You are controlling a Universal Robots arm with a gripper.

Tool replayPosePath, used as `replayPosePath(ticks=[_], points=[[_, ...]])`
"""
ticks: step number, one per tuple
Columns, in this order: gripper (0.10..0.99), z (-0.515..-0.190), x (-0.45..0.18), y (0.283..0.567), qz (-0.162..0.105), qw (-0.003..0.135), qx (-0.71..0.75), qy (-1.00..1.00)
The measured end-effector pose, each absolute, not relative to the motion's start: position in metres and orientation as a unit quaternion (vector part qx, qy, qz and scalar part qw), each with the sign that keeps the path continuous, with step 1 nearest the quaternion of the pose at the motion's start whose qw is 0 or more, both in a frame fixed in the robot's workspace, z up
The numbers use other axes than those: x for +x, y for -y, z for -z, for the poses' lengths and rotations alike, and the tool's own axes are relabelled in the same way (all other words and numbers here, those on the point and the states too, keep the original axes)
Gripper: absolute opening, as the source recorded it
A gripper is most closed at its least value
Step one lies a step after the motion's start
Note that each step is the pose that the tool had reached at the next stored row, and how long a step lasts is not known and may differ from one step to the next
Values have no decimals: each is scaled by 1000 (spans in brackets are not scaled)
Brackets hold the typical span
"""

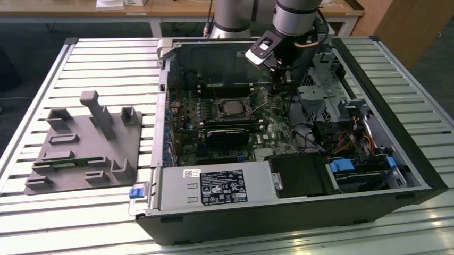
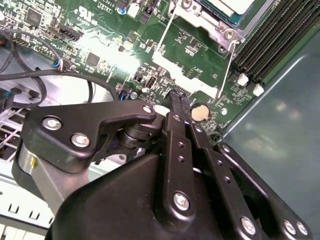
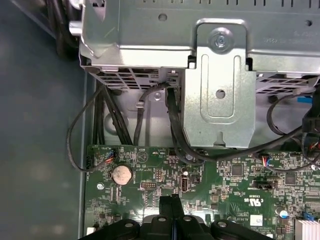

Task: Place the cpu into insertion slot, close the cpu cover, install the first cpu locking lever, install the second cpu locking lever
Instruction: 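Close the cpu cover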

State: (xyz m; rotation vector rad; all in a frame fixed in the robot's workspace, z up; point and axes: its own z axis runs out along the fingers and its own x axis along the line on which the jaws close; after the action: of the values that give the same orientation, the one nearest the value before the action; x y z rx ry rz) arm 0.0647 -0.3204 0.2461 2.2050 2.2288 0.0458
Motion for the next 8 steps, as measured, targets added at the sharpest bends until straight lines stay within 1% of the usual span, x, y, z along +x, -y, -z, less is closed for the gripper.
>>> replayPosePath(ticks=[8], points=[[106,-241,61,320,-12,1,703,-711]])
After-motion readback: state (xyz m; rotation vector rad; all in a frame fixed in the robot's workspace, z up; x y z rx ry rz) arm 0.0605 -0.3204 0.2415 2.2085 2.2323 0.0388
